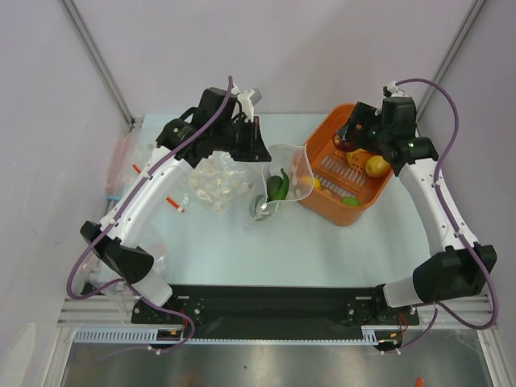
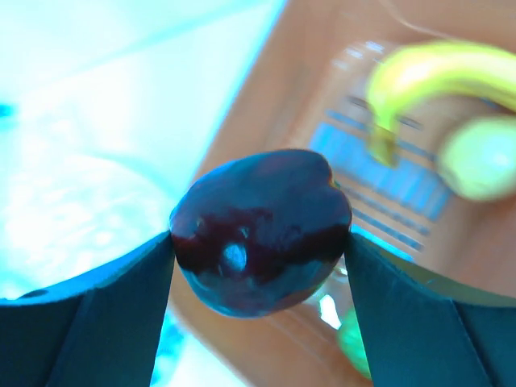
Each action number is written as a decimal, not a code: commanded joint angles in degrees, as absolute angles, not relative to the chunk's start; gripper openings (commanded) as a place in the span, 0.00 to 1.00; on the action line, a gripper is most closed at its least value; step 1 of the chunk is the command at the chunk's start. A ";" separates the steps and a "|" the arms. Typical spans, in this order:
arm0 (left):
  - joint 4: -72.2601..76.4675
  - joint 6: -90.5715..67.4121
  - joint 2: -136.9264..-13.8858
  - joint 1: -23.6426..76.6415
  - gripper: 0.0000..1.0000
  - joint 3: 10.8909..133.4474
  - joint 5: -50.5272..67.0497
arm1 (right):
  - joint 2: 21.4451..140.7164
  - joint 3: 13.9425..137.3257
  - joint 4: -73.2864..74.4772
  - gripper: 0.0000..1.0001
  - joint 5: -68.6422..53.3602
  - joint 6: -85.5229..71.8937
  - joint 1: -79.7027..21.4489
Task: Place the food in the zip-top bag and seal the zipper
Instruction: Place the fake fruit in the zipper food storage bag, then pick up the fake fruit from the bin.
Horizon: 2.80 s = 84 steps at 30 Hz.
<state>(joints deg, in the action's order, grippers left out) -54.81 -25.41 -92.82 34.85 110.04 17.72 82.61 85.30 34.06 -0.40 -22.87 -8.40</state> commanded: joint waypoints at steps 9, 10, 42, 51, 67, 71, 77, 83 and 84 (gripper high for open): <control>-52.82 -24.70 -92.64 34.54 0.00 112.41 17.58 | 69.53 82.44 20.22 0.51 -31.61 -23.73 -8.61; -52.91 -24.70 -92.72 34.54 0.00 112.41 17.49 | 69.17 82.27 19.52 0.50 -33.21 -24.34 -8.79; -56.08 -26.72 -92.82 33.84 0.00 117.34 20.38 | 69.70 77.69 16.08 1.00 -32.43 -21.36 -25.05; -52.21 -28.21 -90.00 31.29 0.00 110.57 21.01 | 68.29 80.94 21.79 1.00 -19.36 -24.50 -23.29; -49.05 -26.90 -85.17 30.50 0.00 104.33 13.27 | 63.28 74.27 23.82 1.00 -9.75 -32.42 -13.63; -48.25 -26.72 -83.59 30.50 0.00 103.10 11.51 | 64.16 74.53 26.01 1.00 -9.77 -32.17 -11.87; -48.34 -26.46 -82.97 30.41 0.00 102.31 10.72 | 70.04 79.62 33.75 1.00 -1.86 -27.70 -11.60; -48.25 -26.28 -82.62 30.23 0.00 102.13 10.63 | 76.98 83.67 37.44 0.96 -0.44 -24.78 -9.94; -48.16 -26.19 -82.70 30.23 0.00 102.30 10.72 | 77.86 84.11 37.96 0.93 -0.79 -24.79 -9.50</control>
